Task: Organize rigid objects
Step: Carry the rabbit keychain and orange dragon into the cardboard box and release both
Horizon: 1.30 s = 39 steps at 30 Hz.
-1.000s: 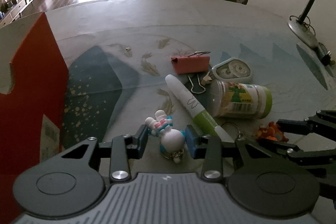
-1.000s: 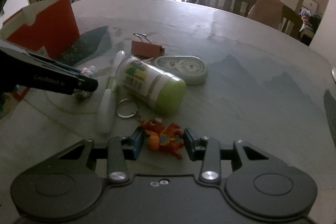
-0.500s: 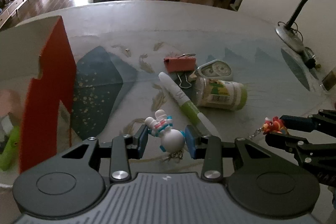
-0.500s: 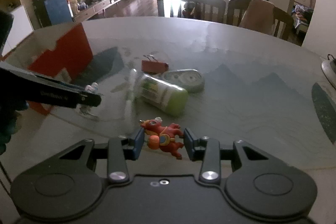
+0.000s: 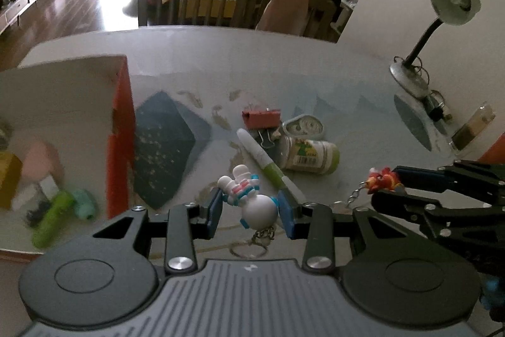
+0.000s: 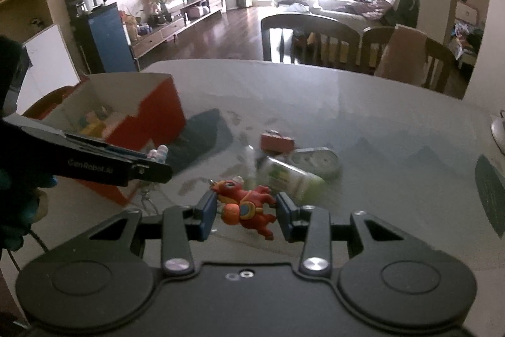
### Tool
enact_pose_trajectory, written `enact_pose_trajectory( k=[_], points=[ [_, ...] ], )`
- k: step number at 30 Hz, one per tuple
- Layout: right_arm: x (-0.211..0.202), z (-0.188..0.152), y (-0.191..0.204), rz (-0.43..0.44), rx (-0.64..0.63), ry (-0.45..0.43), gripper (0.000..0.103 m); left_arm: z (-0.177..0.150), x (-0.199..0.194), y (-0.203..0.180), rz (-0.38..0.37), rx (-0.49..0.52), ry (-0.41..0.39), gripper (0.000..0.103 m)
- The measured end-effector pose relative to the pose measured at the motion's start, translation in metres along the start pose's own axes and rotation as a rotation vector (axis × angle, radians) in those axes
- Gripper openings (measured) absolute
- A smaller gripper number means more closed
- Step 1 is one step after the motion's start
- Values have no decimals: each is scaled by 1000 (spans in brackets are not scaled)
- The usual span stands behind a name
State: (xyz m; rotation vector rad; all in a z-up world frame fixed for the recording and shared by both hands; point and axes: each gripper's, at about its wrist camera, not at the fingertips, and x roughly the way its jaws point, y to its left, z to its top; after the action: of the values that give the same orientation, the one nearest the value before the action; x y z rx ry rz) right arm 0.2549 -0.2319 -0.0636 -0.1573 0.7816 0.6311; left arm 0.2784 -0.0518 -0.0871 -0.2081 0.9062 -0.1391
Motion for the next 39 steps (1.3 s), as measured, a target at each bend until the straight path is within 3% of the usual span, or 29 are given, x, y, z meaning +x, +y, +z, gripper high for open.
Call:
enact_pose_trajectory(
  k=[16,29,39],
  points=[
    [7,47,94,26,-102,-55,40,15,-66,70,21,33,-97,38],
    [36,83,168,41,-152,-85,40,12,-102,152,85,19,-111,38],
    [82,100,209,16,-195,-43,40,7,-107,222,148,-19,-84,38]
  ],
)
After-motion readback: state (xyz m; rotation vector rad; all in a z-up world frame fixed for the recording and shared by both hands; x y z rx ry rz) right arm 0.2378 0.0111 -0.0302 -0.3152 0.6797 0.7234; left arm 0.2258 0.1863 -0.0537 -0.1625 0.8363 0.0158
